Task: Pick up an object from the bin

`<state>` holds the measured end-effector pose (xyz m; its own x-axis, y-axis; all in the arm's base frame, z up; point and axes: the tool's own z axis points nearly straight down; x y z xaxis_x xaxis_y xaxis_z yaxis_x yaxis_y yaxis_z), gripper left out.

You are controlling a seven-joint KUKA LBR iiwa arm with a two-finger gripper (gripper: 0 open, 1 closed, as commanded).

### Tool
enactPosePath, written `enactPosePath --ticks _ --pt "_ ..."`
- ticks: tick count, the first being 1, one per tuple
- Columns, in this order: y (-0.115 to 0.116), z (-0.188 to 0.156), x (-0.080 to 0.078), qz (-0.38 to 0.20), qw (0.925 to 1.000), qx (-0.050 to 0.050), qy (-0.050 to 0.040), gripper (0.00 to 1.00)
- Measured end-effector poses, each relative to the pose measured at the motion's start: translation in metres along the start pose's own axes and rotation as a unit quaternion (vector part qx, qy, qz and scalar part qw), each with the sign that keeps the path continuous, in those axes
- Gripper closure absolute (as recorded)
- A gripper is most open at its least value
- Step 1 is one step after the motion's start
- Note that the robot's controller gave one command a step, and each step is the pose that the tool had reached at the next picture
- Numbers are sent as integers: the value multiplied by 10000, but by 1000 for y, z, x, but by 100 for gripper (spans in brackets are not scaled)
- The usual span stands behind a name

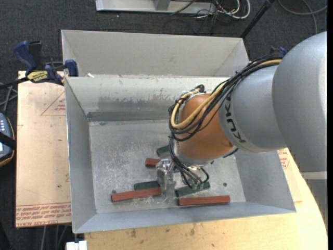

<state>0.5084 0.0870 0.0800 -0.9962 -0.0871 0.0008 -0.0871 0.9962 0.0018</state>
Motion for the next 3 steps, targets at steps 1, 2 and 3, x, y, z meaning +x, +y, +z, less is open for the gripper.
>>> enactPosePath --ticks 1,2,3 --pt "0 0 0 8 10000 1 -13 0" --pt "0 -1 -2 10 10000 -3 -30 100" --pt "0 -1 -2 9 10000 -3 -30 100"
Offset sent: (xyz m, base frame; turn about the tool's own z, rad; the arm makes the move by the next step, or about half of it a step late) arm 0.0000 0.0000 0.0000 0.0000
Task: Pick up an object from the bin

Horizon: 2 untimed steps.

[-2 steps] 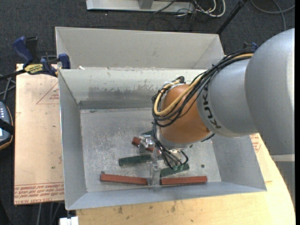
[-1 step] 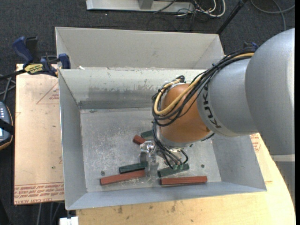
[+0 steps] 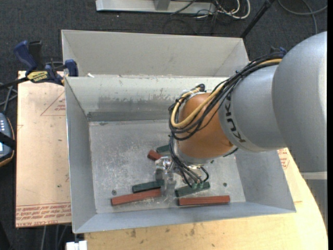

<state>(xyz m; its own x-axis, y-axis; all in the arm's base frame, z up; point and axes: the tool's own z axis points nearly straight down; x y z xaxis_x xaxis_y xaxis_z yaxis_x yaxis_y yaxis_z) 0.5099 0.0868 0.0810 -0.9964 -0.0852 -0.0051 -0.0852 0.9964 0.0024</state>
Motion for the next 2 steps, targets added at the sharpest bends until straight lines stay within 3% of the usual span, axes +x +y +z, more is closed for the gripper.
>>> enactPosePath --ticks 1,2 --pt "1 -3 0 -5 10000 4 12 100" --pt "-8 -30 -9 -253 9997 8 1 100"
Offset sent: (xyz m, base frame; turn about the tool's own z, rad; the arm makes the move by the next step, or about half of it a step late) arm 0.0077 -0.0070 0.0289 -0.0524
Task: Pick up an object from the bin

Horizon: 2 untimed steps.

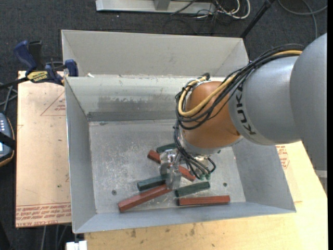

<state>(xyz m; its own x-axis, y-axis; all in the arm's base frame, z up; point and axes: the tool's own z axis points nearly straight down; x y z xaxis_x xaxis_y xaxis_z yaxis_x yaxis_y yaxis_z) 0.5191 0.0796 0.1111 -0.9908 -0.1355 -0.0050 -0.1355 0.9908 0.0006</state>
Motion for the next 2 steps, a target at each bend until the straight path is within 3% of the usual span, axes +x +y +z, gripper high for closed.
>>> enactPosePath --ticks 1,2 --pt "-1 -4 0 20 10000 2 47 100" --pt "-11 -34 -8 -276 9996 1 -26 100"
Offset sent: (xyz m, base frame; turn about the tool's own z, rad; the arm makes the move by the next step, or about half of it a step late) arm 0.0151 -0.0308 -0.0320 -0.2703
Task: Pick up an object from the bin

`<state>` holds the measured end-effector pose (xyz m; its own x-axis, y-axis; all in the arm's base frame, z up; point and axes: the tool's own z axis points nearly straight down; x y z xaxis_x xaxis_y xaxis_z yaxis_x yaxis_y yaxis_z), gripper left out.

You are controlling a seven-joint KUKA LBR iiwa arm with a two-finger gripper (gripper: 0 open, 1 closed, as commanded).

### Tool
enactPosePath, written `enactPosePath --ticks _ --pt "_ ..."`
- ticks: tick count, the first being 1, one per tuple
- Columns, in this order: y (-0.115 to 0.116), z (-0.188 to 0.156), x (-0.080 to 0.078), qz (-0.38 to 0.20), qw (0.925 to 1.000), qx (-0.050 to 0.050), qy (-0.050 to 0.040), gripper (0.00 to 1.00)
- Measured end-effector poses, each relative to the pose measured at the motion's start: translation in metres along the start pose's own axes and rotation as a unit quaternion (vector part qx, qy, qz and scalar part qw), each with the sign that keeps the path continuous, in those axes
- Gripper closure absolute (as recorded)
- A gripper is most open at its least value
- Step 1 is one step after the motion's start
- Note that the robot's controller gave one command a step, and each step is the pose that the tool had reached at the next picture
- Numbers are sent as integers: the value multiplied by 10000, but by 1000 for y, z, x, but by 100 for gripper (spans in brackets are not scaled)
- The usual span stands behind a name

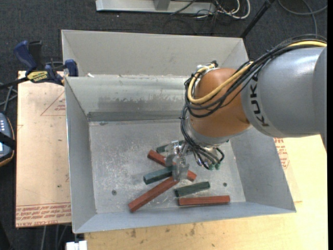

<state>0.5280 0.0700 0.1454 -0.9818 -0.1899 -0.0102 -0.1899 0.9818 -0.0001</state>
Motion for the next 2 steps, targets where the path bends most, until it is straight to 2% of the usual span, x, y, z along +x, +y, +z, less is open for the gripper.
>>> enactPosePath --ticks 1,2 --pt "3 -19 7 191 9998 -6 68 100" --pt "9 -85 6 878 9961 0 62 100"
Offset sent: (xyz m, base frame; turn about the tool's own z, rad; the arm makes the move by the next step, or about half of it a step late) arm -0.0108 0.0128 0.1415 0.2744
